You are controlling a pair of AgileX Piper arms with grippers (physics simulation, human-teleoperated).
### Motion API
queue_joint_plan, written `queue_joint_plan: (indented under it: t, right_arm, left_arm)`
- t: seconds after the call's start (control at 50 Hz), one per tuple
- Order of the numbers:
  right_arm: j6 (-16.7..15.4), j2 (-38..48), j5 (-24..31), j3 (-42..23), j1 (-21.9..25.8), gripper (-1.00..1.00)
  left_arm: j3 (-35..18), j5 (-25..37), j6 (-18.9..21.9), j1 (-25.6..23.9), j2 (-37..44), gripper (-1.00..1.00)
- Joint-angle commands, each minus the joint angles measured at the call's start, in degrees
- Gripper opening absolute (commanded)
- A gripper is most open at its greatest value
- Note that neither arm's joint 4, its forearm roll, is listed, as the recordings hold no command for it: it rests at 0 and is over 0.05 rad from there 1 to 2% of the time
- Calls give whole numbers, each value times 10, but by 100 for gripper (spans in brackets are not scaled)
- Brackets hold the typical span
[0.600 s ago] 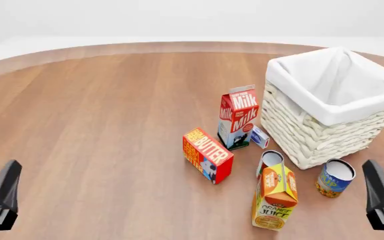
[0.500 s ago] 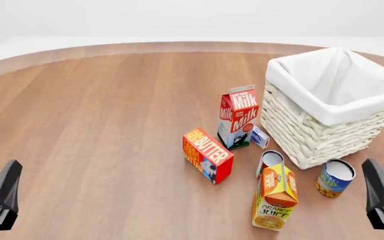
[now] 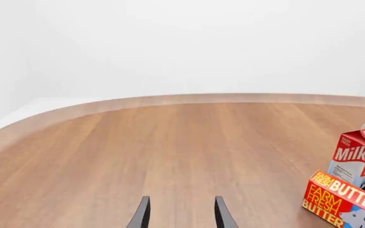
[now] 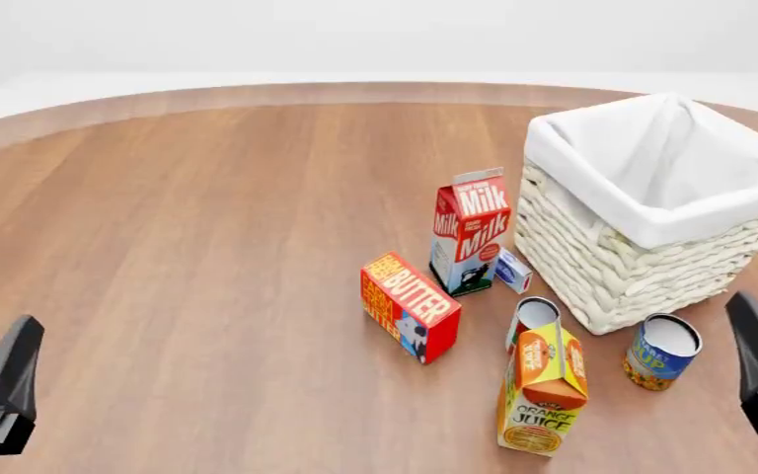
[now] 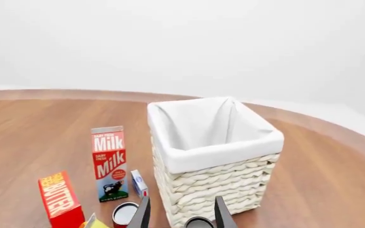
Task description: Pick up the alphabet soup, and put it in the basket.
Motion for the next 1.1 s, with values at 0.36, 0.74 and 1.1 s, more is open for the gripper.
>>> queue_joint_plan:
  t: [0.36,0.74,1.1]
  right_arm:
    - [-23,38,71,-49,-12,100]
    - [-13,97,9,8,-38,100]
    - [-11,143,-49,43,-63,100]
  left_arm:
    - [0,0,0,0,0,100]
    - [0,0,0,0,0,100]
    - [0,0,0,0,0,100]
